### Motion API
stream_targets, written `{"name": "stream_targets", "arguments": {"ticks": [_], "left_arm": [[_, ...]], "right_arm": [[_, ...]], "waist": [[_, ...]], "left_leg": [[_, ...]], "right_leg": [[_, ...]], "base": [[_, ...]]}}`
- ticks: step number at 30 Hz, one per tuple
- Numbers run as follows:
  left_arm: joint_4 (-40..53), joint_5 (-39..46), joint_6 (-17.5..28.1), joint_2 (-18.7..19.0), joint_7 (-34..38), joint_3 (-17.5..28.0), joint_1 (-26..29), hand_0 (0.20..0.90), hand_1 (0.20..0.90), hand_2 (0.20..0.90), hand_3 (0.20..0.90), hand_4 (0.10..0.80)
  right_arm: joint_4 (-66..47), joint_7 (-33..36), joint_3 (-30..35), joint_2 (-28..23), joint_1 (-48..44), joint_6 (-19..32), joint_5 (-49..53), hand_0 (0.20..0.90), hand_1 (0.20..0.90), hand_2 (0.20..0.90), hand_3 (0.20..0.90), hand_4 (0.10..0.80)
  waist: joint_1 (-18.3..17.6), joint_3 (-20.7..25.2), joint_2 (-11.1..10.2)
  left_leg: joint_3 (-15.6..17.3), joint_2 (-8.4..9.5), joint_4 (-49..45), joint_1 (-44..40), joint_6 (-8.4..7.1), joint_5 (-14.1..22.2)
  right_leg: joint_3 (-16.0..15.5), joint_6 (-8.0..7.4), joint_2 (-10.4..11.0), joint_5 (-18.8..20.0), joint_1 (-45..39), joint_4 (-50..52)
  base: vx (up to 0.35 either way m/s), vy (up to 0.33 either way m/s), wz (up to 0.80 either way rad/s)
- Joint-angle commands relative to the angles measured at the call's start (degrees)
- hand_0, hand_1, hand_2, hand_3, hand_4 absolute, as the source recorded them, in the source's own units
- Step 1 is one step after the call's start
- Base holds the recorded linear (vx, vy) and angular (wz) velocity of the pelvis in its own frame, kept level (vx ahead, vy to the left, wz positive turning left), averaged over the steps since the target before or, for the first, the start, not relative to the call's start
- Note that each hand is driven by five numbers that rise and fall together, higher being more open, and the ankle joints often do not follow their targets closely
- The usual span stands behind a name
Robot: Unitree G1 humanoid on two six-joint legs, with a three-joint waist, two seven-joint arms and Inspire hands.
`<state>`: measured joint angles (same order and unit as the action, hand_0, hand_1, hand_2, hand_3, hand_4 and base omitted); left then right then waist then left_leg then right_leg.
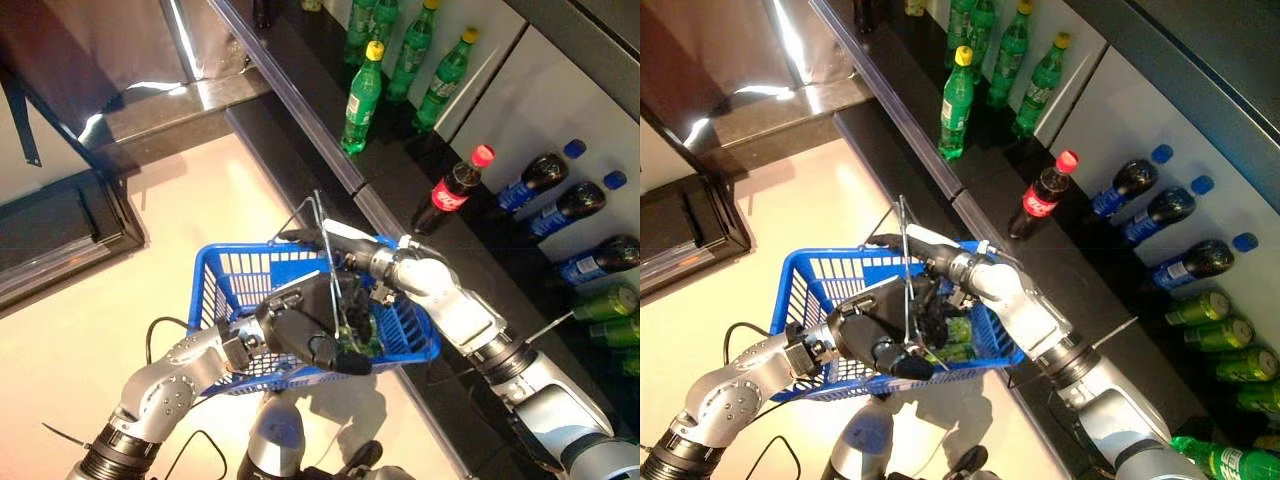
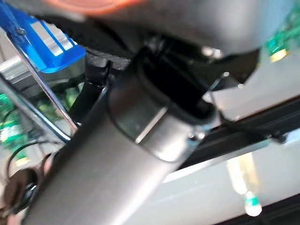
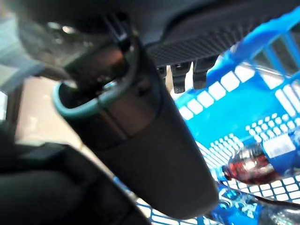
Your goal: Pick up the drink and place into the basket.
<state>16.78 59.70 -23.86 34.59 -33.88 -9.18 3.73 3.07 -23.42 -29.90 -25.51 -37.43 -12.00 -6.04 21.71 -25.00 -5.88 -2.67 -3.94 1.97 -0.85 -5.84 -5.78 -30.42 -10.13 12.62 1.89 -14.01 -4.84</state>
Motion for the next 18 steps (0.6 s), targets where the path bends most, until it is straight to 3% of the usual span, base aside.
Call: {"name": "stream_targets", "arguments": {"ticks": [1,18], "left_arm": [[11.0,12.2,18.3,-14.1,-8.3,3.3,5.5,0.3,0.3,0.3,0.2,0.1],[7.7,10.1,21.7,-15.5,-2.0,9.0,2.2,0.3,0.3,0.3,0.2,0.1]], "right_arm": [[0.6,2.5,-2.4,1.2,5.3,3.9,2.8,0.9,0.9,0.9,0.9,0.8],[-3.6,5.7,5.9,-0.3,12.1,7.6,7.1,0.9,0.9,0.9,0.9,0.8]], "waist": [[-1.5,23.7,1.2],[-3.3,23.4,1.3]], "left_leg": [[1.5,1.19,3.0,-2.0,2.7,1.0],[2.8,0.78,3.0,-2.5,2.8,1.6]], "right_leg": [[0.6,2.82,-1.7,0.0,0.9,2.6],[2.4,2.34,-1.3,0.5,1.3,2.2]], "base": [[-0.018,0.0,-0.06],[-0.007,-0.002,-0.02]]}}
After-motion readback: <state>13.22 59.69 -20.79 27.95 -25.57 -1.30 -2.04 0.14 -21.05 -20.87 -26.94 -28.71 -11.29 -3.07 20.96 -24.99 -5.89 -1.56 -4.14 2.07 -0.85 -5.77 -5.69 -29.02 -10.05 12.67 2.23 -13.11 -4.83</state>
